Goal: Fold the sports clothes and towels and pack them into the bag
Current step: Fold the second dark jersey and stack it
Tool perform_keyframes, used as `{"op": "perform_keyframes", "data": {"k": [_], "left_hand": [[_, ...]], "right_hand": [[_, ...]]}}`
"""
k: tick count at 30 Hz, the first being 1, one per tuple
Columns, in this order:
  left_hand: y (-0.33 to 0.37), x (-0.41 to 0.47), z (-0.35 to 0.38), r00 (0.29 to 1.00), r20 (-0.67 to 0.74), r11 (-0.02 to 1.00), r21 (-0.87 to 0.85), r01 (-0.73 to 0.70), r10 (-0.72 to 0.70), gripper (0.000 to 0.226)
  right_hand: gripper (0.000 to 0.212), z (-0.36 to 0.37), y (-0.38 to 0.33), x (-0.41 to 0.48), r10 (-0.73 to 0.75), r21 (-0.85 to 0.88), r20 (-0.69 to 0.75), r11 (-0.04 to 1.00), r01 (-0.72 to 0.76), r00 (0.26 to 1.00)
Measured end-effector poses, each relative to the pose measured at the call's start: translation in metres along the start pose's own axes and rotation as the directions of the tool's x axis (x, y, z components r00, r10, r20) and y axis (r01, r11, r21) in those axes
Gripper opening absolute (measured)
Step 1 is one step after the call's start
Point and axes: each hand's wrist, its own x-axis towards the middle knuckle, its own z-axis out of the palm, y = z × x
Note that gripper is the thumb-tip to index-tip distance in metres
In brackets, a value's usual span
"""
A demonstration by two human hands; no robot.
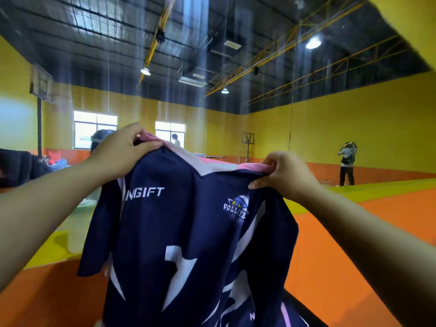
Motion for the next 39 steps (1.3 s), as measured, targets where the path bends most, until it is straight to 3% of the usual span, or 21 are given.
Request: {"op": "perform_keyframes", "data": {"k": [4,6,9,11,13,15,21,24,26,28,33,36,39], "left_hand": [[0.014,0.018,-0.024,1.0,-0.008,0.998,-0.061,-0.004,0.003,0.039],[0.02,0.021,-0.031,1.0,-0.001,0.999,-0.046,-0.005,0.005,0.025],[0.017,0.014,-0.031,0.995,0.098,1.0,-0.002,0.012,-0.012,0.009],[0.011,0.007,-0.028,0.983,0.182,1.0,0.015,0.025,-0.028,0.013],[0.006,-0.001,-0.024,0.972,0.229,0.998,-0.008,0.059,-0.055,0.017],[0.001,-0.006,-0.021,0.96,0.269,0.996,-0.009,0.087,-0.082,0.023],[-0.008,-0.017,-0.025,0.929,0.357,0.992,-0.037,0.122,-0.101,0.06],[-0.009,-0.02,-0.027,0.936,0.342,0.988,-0.091,0.125,-0.087,0.068],[-0.006,-0.023,-0.029,0.93,0.36,0.979,-0.148,0.139,-0.077,0.07],[-0.001,-0.026,-0.032,0.903,0.424,0.965,-0.204,0.163,-0.064,0.072],[0.001,-0.029,-0.037,0.855,0.512,0.899,-0.334,0.284,-0.08,0.085],[0.007,-0.032,-0.036,0.852,0.52,0.826,-0.448,0.342,-0.071,0.088],[0.009,-0.032,-0.033,0.894,0.438,0.876,-0.392,0.282,-0.092,0.086]], "right_hand": [[0.04,-0.03,-0.007,0.021,0.027,0.267,-0.156,0.964,0.016,0.987],[0.033,-0.039,-0.007,0.028,0.028,0.398,-0.17,0.916,0.043,0.985],[0.029,-0.037,-0.003,0.027,0.056,0.616,-0.06,0.788,-0.008,0.997],[0.051,-0.029,0.004,0.02,0.047,0.732,0.135,0.669,-0.132,0.99],[0.059,-0.02,0.012,0.014,-0.013,0.741,0.32,0.627,-0.241,0.947],[0.059,-0.013,0.016,0.007,-0.048,0.716,0.402,0.638,-0.282,0.914],[0.054,-0.007,0.009,-0.002,-0.03,0.74,0.468,0.56,-0.373,0.883],[0.049,-0.011,0.009,0.0,-0.091,0.755,0.53,0.503,-0.42,0.843],[0.023,-0.014,0.01,0.001,-0.039,0.717,0.541,0.544,-0.436,0.84],[0.014,-0.013,0.01,0.002,0.054,0.666,0.514,0.604,-0.438,0.856],[0.032,-0.001,0.003,0.002,0.113,0.696,0.325,0.644,-0.318,0.939],[0.028,0.002,-0.002,0.002,0.081,0.686,0.218,0.696,-0.212,0.973],[0.015,-0.002,-0.004,0.0,0.008,0.669,0.236,0.724,-0.168,0.972]]}}
